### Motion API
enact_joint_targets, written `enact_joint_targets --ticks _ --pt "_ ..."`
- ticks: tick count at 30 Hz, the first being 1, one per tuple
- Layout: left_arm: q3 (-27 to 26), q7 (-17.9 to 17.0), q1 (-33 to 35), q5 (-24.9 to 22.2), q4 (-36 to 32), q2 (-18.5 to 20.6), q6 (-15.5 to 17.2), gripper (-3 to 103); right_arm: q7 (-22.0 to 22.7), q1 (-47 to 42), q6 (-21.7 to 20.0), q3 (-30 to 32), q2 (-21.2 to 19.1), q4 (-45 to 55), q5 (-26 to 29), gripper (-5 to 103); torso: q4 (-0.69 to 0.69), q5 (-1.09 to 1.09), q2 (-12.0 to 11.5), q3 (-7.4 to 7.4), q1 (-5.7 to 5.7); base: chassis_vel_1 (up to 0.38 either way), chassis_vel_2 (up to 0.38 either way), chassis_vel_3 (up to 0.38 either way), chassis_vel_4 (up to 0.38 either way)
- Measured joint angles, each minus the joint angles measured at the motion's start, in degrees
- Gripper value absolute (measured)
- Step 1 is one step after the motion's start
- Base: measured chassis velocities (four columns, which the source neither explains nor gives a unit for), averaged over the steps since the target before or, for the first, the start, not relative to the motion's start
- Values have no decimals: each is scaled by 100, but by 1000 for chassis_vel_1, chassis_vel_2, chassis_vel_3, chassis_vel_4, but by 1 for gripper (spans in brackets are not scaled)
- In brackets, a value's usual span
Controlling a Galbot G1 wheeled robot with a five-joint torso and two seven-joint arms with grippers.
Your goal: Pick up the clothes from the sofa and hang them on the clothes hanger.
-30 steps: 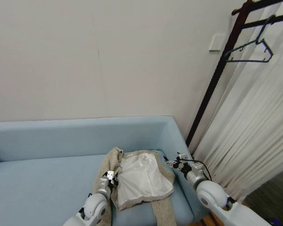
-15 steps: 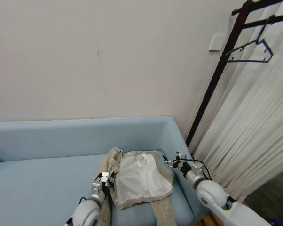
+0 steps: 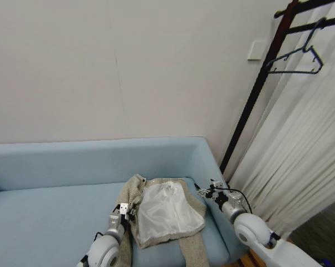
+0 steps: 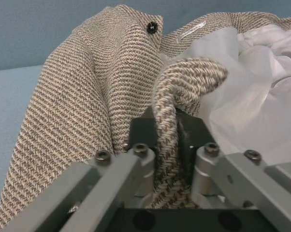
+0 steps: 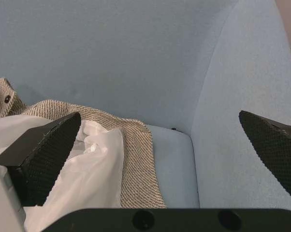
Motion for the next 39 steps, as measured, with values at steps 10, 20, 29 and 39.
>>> enact_joint_targets --ticks 10,20,29,39 --pt "-619 -442 528 -17 -524 142 -282 1 -5 96 12 -6 -1 -17 -7 100 0 -1 0 0 0 0 0 0 0" --pt "-1509 -1311 1964 4 -1325 -478 -655 1 -99 191 52 -67 27 -77 -35 100 1 1 0 0 0 0 0 0 0" --pt "-1449 -2385 2228 212 -438 -1556 -1219 4 -187 419 75 -237 -19 -244 -41 100 0 0 0 0 0 0 0 0 0" --pt "-1527 -3707 1437 -1378 -935 -1521 -698 41 -143 660 62 -356 -101 -263 15 100 -3 0 -1 0 0 0 0 0 0"
